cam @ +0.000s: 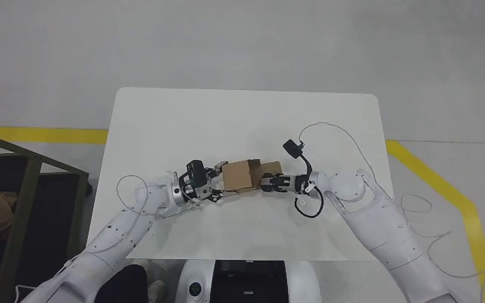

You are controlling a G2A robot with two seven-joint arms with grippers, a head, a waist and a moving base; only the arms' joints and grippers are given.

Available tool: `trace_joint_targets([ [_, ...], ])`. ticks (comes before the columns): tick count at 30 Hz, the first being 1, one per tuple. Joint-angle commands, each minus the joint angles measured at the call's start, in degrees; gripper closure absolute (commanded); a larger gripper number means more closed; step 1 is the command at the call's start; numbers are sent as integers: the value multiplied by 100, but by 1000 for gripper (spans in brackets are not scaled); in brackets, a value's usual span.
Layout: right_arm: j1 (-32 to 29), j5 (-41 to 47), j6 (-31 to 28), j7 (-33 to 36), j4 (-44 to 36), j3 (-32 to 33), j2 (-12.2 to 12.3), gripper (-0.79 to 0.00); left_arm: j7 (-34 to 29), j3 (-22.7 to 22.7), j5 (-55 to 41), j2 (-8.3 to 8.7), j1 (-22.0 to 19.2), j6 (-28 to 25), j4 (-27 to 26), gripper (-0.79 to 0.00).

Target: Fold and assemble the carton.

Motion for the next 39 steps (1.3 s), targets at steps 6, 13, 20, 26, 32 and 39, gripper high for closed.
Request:
trace_joint_targets([
  [6, 241, 116, -393, 199, 291, -179, -73, 0, 224, 79, 134, -11, -71, -216, 38, -545],
  [13, 265, 422, -777, 231, 496, -208, -115, 0, 390, 120, 194, -26, -138, -283, 86, -529],
  [20, 398, 591, -961, 236, 631, -404, -208, 0, 433, 230, 222, -65, -176, -296, 84, -520],
  [26, 493, 728, -1045, 179, 777, -550, -289, 0, 448, 244, 205, -85, -225, -254, 131, -505],
  [32, 531, 728, -1092, 33, 956, -530, -314, 0, 465, 255, 193, -99, -238, -221, 154, -511],
  [39, 415, 266, -772, 25, 672, -44, -134, 0, 505, 174, 240, -67, -199, -237, 209, -508],
])
